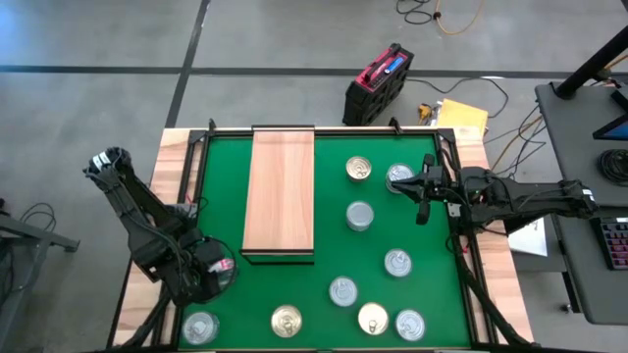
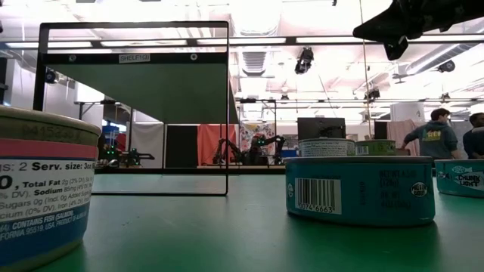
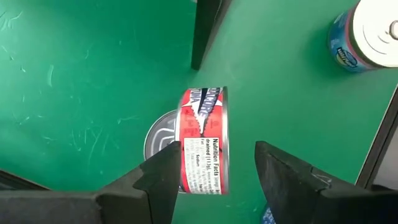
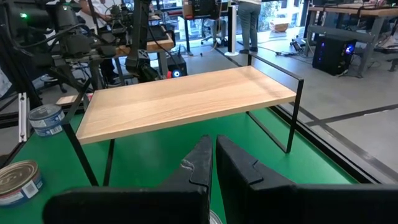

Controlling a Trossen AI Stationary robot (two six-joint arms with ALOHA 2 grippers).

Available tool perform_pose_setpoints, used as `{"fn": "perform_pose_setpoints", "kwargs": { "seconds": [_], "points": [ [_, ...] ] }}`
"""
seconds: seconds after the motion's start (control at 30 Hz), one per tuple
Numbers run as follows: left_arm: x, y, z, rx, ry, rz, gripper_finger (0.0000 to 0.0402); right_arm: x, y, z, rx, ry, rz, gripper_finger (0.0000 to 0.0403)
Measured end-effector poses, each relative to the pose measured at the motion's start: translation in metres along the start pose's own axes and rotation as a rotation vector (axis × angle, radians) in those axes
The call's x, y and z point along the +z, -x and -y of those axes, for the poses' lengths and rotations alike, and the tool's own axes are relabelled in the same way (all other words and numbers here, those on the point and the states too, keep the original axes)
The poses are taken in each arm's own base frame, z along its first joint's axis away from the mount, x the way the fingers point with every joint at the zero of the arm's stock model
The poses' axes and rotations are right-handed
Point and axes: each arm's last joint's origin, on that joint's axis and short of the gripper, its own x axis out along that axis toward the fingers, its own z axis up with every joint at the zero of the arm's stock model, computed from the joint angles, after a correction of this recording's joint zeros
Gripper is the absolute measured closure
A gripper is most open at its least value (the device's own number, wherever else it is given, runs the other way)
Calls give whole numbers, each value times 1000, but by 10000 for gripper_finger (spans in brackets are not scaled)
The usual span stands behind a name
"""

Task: Stack canned seafood by type on shelf
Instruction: Put the red tuna can on the shelf

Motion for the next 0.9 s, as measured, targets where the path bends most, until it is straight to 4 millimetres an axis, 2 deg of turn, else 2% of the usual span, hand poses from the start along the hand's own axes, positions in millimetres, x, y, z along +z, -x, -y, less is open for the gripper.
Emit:
{"fn": "perform_pose_setpoints", "kwargs": {
  "seconds": [0.7,0.9],
  "points": [
    [2,-1,-9,12,14,-5,214,-3,0,0,-3,7,-25,390],
    [1,-7,-15,-12,31,-1,214,-3,0,0,-3,7,-24,390]
  ]
}}
